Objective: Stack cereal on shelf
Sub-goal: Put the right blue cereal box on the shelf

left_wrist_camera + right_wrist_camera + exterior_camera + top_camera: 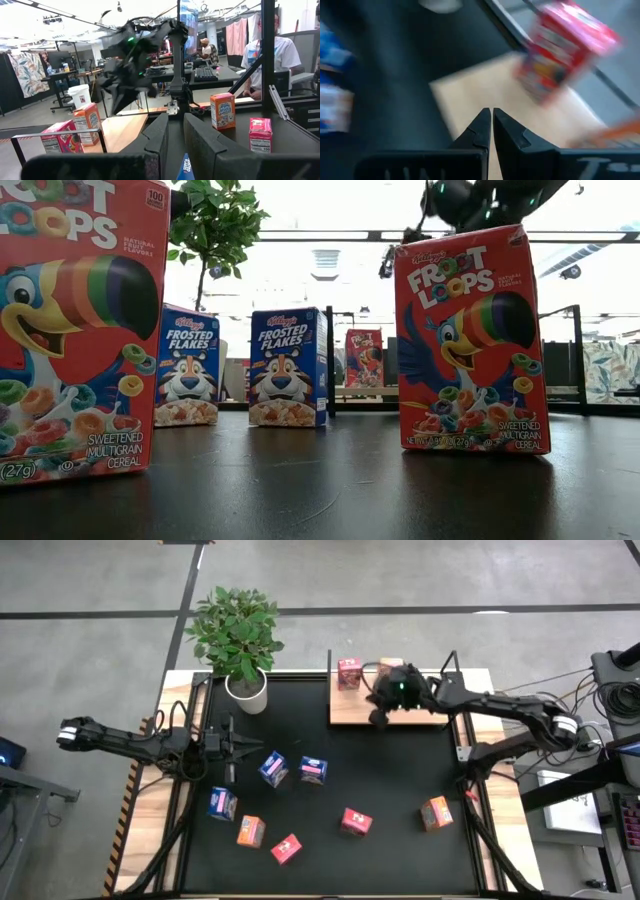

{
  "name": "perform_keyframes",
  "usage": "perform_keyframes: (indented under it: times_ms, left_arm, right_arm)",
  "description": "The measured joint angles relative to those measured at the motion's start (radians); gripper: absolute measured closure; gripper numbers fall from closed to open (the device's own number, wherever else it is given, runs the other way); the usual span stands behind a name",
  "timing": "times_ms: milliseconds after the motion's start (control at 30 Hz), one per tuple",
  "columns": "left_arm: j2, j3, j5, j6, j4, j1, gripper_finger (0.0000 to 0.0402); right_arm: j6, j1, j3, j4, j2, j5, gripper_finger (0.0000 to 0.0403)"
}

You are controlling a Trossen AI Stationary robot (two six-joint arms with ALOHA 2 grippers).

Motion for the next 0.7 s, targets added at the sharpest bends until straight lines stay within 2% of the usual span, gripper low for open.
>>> perform_keyframes:
  times_ms: [200, 333, 567, 700]
  left_arm:
    - [0.000, 0.000, 0.000, 0.000, 0.000, 0.000, 0.0357]
    - [0.000, 0.000, 0.000, 0.000, 0.000, 0.000, 0.0357]
    - [0.000, 0.000, 0.000, 0.004, 0.001, 0.000, 0.0357]
    - [0.000, 0.000, 0.000, 0.004, 0.001, 0.000, 0.0357]
  right_arm:
    - [0.045, 0.242, 0.000, 0.148, 0.003, 0.017, 0.0394]
    - [0.063, 0.355, 0.000, 0.255, 0.033, 0.092, 0.0394]
    - [0.096, 0.421, 0.008, 0.344, 0.096, 0.115, 0.0391]
    - [0.106, 0.427, 0.054, 0.345, 0.150, 0.110, 0.0365]
